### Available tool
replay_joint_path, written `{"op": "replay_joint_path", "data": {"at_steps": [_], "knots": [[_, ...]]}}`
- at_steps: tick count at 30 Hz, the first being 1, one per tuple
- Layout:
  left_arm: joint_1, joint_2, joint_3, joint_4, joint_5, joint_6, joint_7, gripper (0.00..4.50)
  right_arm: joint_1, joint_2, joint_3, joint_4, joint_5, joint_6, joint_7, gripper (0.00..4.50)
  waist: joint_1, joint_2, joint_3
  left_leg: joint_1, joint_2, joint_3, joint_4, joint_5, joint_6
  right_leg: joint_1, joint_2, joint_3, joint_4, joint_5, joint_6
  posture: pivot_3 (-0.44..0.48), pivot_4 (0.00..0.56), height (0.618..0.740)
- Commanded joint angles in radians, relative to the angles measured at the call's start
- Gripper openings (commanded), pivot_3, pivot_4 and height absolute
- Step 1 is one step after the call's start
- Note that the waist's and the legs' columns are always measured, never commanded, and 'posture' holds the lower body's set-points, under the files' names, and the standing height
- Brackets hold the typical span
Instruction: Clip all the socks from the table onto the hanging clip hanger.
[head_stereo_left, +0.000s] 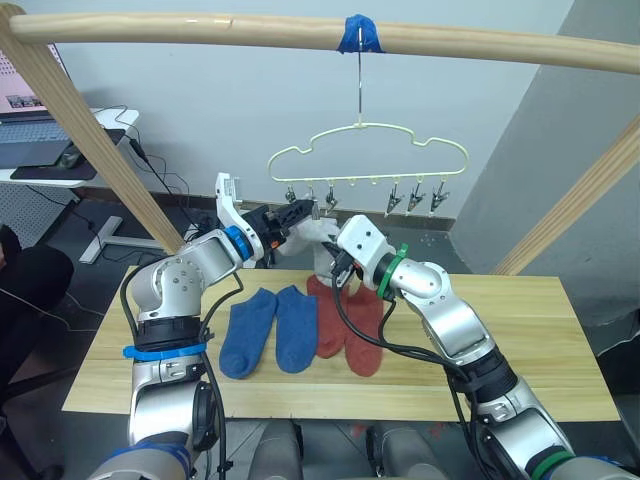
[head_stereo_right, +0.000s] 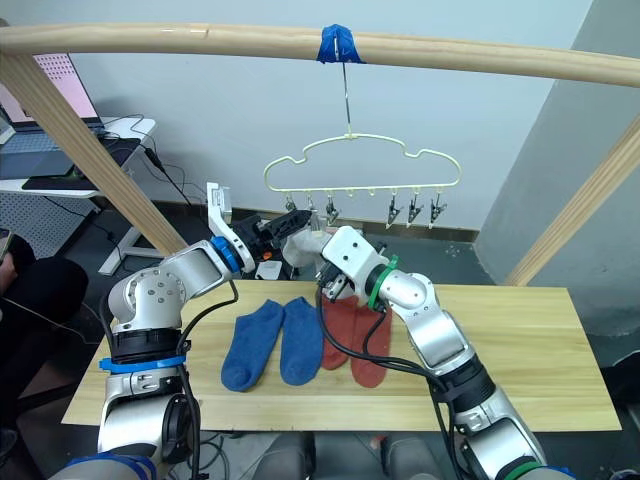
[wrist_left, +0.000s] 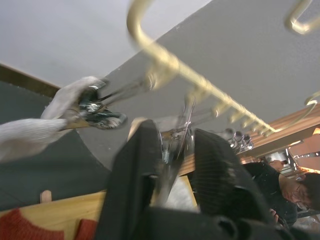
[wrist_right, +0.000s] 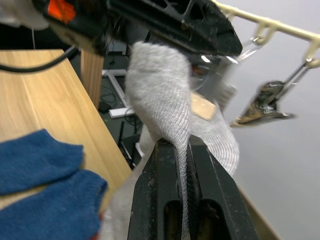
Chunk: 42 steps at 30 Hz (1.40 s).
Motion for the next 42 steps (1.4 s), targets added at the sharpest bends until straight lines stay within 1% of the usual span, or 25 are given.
{"op": "replay_joint_path", "data": {"at_steps": [1, 5, 6, 8, 10, 11, 12, 16, 17, 19, 21, 22, 25, 30, 32, 33, 35, 37, 40, 42], "knots": [[-0.008, 0.016, 0.010, -0.040, -0.014, -0.002, -0.014, 3.02, -0.025, 0.014, -0.020, -0.018, 0.020, -0.019, 0.000, 0.00, 0.005, 0.000, 0.000, 0.000, 0.000, 0.000, 0.000, 0.000, 0.000, 0.000, 0.000, 0.000, 0.000, 0.000, 0.000, 0.034, 0.151, 0.740], [0.004, 0.024, 0.005, -0.052, -0.012, -0.004, -0.014, 4.22, -0.024, 0.031, -0.024, -0.007, 0.034, -0.021, 0.003, 0.00, 0.011, 0.000, 0.000, 0.000, 0.000, 0.000, 0.000, 0.000, 0.000, 0.000, 0.000, 0.000, 0.000, 0.000, 0.000, 0.037, 0.144, 0.740], [0.005, 0.024, 0.006, -0.055, -0.016, -0.003, -0.014, 4.46, -0.024, 0.034, -0.024, -0.006, 0.037, -0.020, 0.003, 0.00, 0.012, 0.000, 0.000, 0.000, 0.000, 0.000, 0.000, 0.000, 0.000, 0.000, 0.000, 0.000, 0.000, 0.000, 0.000, 0.037, 0.144, 0.740], [0.008, 0.029, 0.008, -0.067, -0.021, 0.002, -0.014, 4.46, -0.020, 0.058, -0.039, 0.007, 0.073, -0.006, 0.007, 0.00, 0.015, 0.000, 0.000, -0.001, 0.000, 0.000, 0.000, 0.000, 0.000, 0.000, 0.000, 0.000, 0.000, 0.000, 0.000, 0.046, 0.137, 0.740], [0.015, 0.039, 0.006, -0.083, -0.022, 0.003, -0.020, 4.50, -0.001, 0.108, -0.078, 0.018, 0.180, 0.095, 0.046, 0.53, 0.015, 0.000, 0.000, -0.001, 0.000, 0.000, 0.000, 0.000, 0.000, 0.000, 0.000, 0.000, 0.000, 0.000, 0.000, 0.046, 0.137, 0.740], [0.023, 0.048, -0.001, -0.095, -0.016, 0.002, -0.026, 4.50, 0.005, 0.116, -0.093, 0.020, 0.200, 0.121, 0.048, 0.73, 0.015, 0.000, 0.000, -0.001, 0.000, 0.000, 0.000, 0.000, 0.000, 0.000, 0.000, 0.000, 0.000, 0.000, 0.000, 0.049, 0.133, 0.740], [0.028, 0.053, -0.006, -0.103, -0.012, 0.001, -0.030, 4.50, 0.007, 0.119, -0.102, 0.021, 0.210, 0.135, 0.048, 1.04, 0.015, 0.000, 0.000, -0.001, 0.000, -0.001, 0.000, 0.000, 0.000, 0.000, 0.000, -0.001, 0.000, 0.000, 0.000, 0.046, 0.132, 0.740], [0.047, 0.054, -0.013, -0.132, -0.019, 0.004, -0.034, 4.50, 0.031, 0.075, -0.115, -0.016, 0.236, 0.178, 0.066, 2.42, 0.018, 0.000, 0.000, -0.001, -0.001, 0.000, 0.000, 0.000, 0.000, 0.000, -0.001, -0.001, 0.000, 0.000, 0.000, 0.041, 0.133, 0.740], [0.050, 0.053, -0.015, -0.135, -0.019, 0.003, -0.033, 4.50, 0.042, 0.072, -0.124, -0.027, 0.251, 0.194, 0.066, 2.83, 0.019, 0.000, 0.000, -0.001, -0.001, 0.000, 0.000, 0.000, 0.000, 0.000, -0.001, -0.001, 0.000, 0.000, 0.000, 0.041, 0.133, 0.740], [0.054, 0.052, -0.017, -0.138, -0.018, 0.003, -0.031, 4.50, 0.052, 0.069, -0.133, -0.038, 0.268, 0.211, 0.063, 3.46, 0.020, -0.001, 0.000, -0.001, -0.001, 0.000, 0.001, 0.000, 0.000, 0.000, -0.001, -0.001, 0.000, 0.000, 0.000, 0.041, 0.133, 0.740], [0.058, 0.053, -0.023, -0.142, -0.015, 0.001, -0.034, 4.50, 0.066, 0.065, -0.146, -0.053, 0.289, 0.237, 0.064, 4.22, 0.019, -0.001, 0.000, -0.001, -0.001, 0.000, 0.001, 0.000, 0.000, -0.001, -0.001, -0.001, 0.000, 0.000, 0.000, 0.039, 0.133, 0.740], [0.060, 0.051, -0.027, -0.144, -0.015, 0.000, -0.035, 4.50, 0.083, 0.046, -0.151, -0.064, 0.288, 0.238, 0.066, 4.48, 0.018, -0.001, 0.000, -0.001, -0.001, 0.000, 0.001, 0.000, 0.000, -0.001, -0.001, -0.001, 0.000, 0.000, 0.000, 0.032, 0.132, 0.740], [0.062, 0.047, -0.036, -0.144, -0.016, -0.001, -0.039, 4.50, 0.116, 0.002, -0.167, -0.090, 0.291, 0.243, 0.065, 4.48, 0.017, -0.001, 0.000, -0.001, -0.001, 0.000, 0.000, 0.000, 0.000, -0.001, -0.001, -0.001, 0.000, 0.000, 0.000, 0.017, 0.132, 0.740], [0.101, 0.053, -0.150, -0.230, 0.081, -0.120, -0.098, 4.50, 0.155, -0.091, -0.203, -0.146, 0.261, 0.195, 0.045, 4.48, 0.017, -0.001, 0.000, -0.002, -0.001, 0.000, 0.001, 0.000, 0.000, -0.001, -0.001, 0.000, 0.000, 0.000, 0.000, 0.015, 0.133, 0.740], [0.130, 0.057, -0.216, -0.253, 0.167, -0.198, -0.100, 4.50, 0.186, -0.113, -0.245, -0.205, 0.302, 0.201, 0.056, 4.48, 0.017, -0.001, 0.000, -0.002, -0.001, 0.000, 0.001, 0.000, 0.000, -0.001, -0.001, 0.000, 0.000, 0.000, 0.000, 0.008, 0.139, 0.740], [0.140, 0.055, -0.234, -0.259, 0.190, -0.228, -0.106, 4.50, 0.198, -0.119, -0.261, -0.227, 0.320, 0.204, 0.061, 4.48, 0.017, -0.001, 0.000, -0.002, -0.001, 0.000, 0.001, 0.000, 0.000, -0.001, -0.001, 0.000, 0.000, 0.000, 0.000, 0.008, 0.139, 0.740], [0.161, 0.037, -0.263, -0.263, 0.256, -0.339, -0.105, 4.50, 0.238, -0.154, -0.297, -0.286, 0.362, 0.187, 0.102, 4.48, 0.017, -0.001, 0.000, -0.002, -0.001, 0.000, 0.001, 0.000, 0.000, -0.001, -0.001, 0.000, 0.000, 0.000, 0.000, 0.006, 0.141, 0.740], [0.176, 0.028, -0.282, -0.265, 0.289, -0.409, -0.125, 4.50, 0.260, -0.174, -0.317, -0.314, 0.390, 0.177, 0.121, 4.48, 0.016, -0.001, 0.000, -0.002, -0.001, 0.000, 0.001, 0.000, 0.000, -0.001, -0.001, 0.000, -0.001, 0.000, 0.000, 0.002, 0.142, 0.740], [0.209, 0.011, -0.327, -0.279, 0.329, -0.499, -0.166, 3.87, 0.290, -0.195, -0.363, -0.330, 0.438, 0.162, 0.140, 4.50, 0.014, -0.001, 0.000, -0.002, -0.001, 0.001, 0.001, 0.000, 0.000, 0.000, -0.001, 0.000, 0.000, 0.000, 0.000, -0.003, 0.144, 0.740], [0.216, 0.001, -0.332, -0.277, 0.336, -0.516, -0.173, 3.30, 0.295, -0.202, -0.369, -0.330, 0.450, 0.155, 0.140, 4.50, 0.015, -0.001, 0.000, -0.002, -0.001, 0.001, 0.001, 0.000, 0.000, 0.000, -0.001, 0.001, 0.000, 0.000, 0.000, -0.003, 0.144, 0.740]]}}
